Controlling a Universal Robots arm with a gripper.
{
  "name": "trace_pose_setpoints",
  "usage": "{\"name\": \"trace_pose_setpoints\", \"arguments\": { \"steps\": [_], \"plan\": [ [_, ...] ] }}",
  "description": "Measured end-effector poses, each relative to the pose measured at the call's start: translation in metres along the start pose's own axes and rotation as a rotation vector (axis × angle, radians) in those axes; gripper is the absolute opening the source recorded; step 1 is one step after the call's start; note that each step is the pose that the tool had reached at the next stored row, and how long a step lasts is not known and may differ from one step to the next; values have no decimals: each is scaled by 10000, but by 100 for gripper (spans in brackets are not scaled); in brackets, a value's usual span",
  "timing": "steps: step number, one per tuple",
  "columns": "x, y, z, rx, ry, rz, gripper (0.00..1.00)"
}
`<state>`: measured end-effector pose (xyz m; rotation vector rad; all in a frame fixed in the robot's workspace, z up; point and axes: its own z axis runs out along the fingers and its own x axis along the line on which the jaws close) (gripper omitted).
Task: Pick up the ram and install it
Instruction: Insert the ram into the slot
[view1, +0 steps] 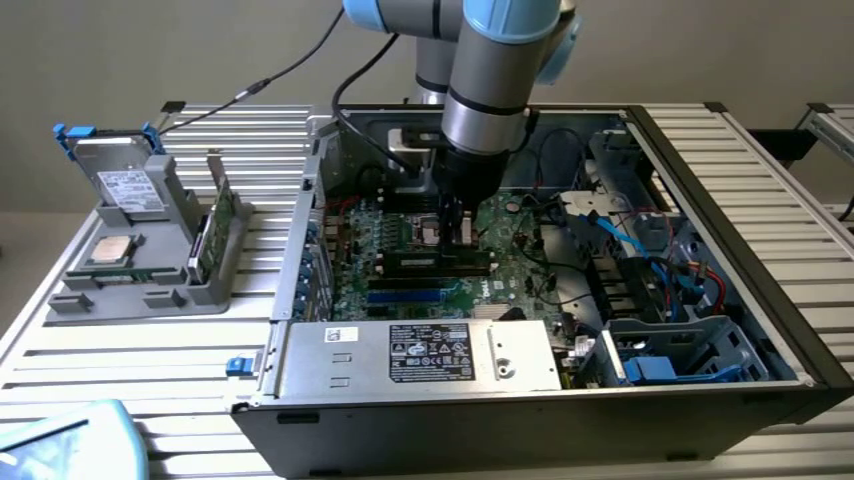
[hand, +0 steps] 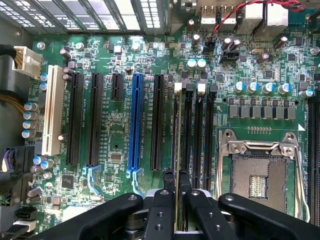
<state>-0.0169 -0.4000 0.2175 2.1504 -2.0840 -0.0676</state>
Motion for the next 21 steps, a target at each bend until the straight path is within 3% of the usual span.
{"name": "trace_pose_setpoints", "arguments": {
  "steps": [9,12,14,16,17,18,21],
  "plan": [
    [0,-1,7,-1,13,2,14],
    [0,-1,7,0,13,2,22],
    [0,-1,7,-1,13,2,34],
    [-1,0,2,-1,12,0,40],
    [-1,2,-15,0,11,2,40],
    [0,6,-41,-1,11,2,46],
    [5,15,-106,-1,12,2,46]
  ]
}}
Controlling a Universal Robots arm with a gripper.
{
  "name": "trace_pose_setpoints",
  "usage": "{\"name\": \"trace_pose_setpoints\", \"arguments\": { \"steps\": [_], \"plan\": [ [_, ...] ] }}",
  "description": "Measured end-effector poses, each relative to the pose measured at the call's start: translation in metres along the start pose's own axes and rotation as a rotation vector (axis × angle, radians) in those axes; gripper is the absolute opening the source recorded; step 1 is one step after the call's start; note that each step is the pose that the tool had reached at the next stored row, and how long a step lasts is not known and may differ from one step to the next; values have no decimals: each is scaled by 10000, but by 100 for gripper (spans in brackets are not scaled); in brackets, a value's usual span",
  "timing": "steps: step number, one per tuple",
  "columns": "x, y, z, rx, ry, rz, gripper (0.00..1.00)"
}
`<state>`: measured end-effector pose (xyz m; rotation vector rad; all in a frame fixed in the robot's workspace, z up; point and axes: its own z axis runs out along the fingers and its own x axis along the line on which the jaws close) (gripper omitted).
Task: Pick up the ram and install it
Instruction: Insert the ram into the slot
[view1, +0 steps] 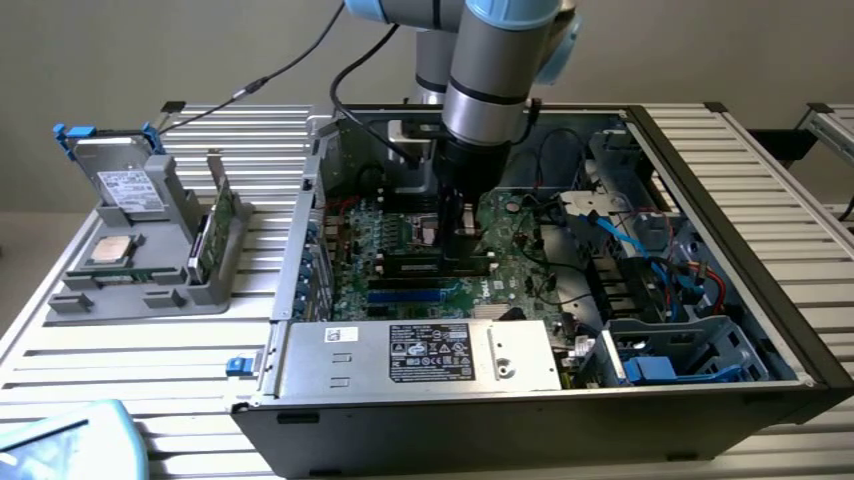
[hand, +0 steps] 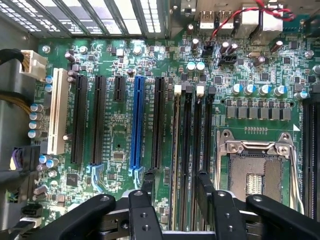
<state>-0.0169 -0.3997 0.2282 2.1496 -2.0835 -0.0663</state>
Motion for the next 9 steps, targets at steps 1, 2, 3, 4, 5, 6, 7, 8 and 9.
{"name": "trace_pose_setpoints", "arguments": {
  "steps": [1,2,3,4,5,6,7,8,9],
  "plan": [
    [1,2,-16,0,0,0,46],
    [2,4,-29,0,0,0,46],
    [3,6,-44,0,0,0,46],
    [4,8,-56,0,0,0,46],
    [5,10,-67,0,-1,0,44],
    [6,12,-77,0,0,0,44],
    [6,13,-86,0,0,0,37],
    [7,14,-93,0,0,0,31],
    [7,15,-97,0,-1,1,31]
  ]
}}
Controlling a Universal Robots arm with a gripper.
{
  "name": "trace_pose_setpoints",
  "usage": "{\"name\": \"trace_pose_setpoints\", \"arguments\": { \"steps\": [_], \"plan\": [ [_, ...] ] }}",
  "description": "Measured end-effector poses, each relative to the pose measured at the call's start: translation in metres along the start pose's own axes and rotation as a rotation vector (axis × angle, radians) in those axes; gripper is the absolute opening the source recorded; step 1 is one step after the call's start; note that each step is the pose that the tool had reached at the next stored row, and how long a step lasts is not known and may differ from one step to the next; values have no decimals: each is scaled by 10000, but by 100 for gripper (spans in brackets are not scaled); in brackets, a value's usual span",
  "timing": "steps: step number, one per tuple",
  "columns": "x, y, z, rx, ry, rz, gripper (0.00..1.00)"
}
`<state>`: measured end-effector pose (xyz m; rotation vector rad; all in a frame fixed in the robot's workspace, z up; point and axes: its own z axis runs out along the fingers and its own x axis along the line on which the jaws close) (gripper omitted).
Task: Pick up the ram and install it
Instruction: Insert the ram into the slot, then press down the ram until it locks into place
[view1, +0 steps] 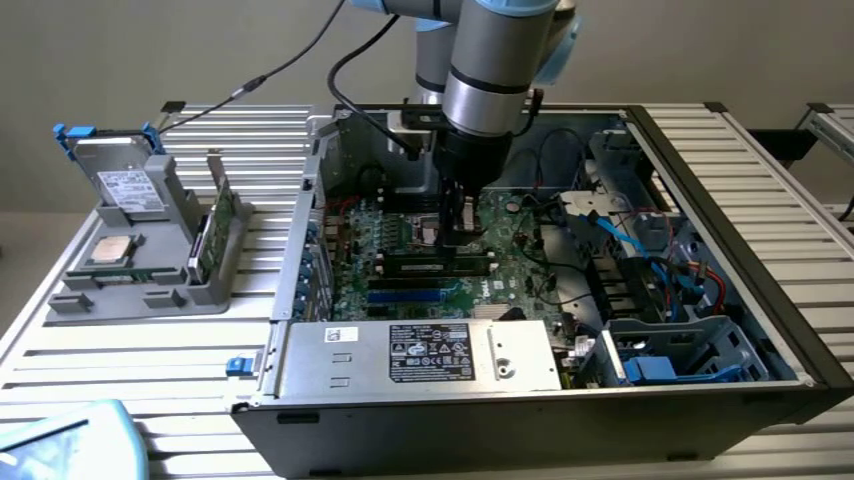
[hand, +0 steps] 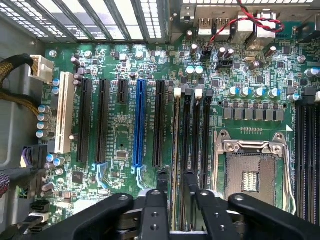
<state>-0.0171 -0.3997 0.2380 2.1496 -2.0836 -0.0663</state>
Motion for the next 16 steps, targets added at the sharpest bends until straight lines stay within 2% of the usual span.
{"name": "trace_pose_setpoints", "arguments": {
  "steps": [1,2,4,16],
  "plan": [
    [0,0,0,1,-1,0,19],
    [0,0,0,1,-1,0,19],
    [0,0,0,0,0,0,10],
    [0,0,-1,0,-1,0,10]
  ]
}}
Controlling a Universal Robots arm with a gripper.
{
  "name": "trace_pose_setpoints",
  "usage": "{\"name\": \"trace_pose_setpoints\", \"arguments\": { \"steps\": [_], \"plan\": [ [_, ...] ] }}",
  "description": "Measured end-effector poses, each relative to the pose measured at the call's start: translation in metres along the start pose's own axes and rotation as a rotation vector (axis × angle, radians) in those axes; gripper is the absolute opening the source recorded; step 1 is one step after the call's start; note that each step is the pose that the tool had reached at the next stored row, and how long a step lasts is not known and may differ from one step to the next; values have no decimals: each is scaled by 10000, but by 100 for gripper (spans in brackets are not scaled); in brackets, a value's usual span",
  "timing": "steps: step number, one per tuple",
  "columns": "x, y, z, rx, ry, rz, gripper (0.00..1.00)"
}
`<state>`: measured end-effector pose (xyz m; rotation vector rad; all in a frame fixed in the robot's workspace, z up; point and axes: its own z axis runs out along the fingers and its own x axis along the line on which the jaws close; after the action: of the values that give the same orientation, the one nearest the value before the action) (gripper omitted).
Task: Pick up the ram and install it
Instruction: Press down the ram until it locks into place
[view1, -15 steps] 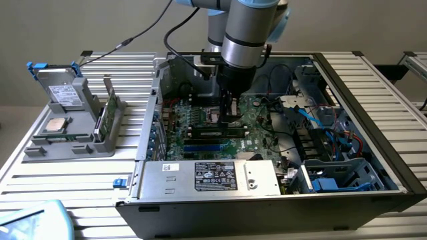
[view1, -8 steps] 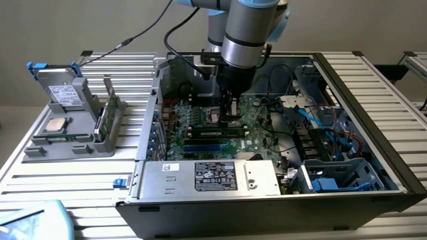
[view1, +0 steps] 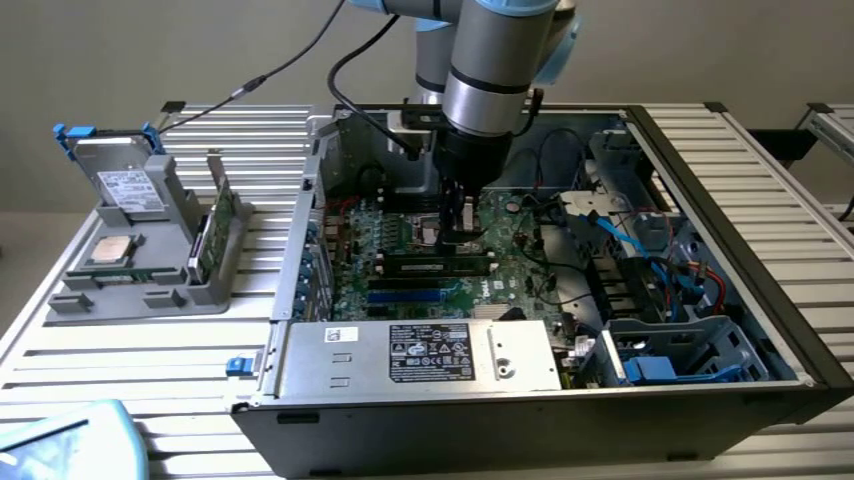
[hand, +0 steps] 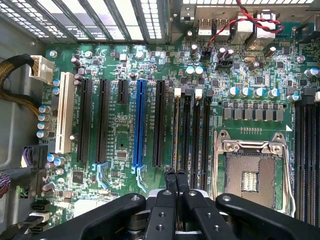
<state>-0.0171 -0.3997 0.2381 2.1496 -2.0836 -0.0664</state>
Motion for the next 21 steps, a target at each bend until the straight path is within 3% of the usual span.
{"name": "trace_pose_setpoints", "arguments": {
  "steps": [6,21],
  "plan": [
    [1,-10,-2,2,3,2,10],
    [18,-286,-36,5,-34,-12,10]
  ]
}}
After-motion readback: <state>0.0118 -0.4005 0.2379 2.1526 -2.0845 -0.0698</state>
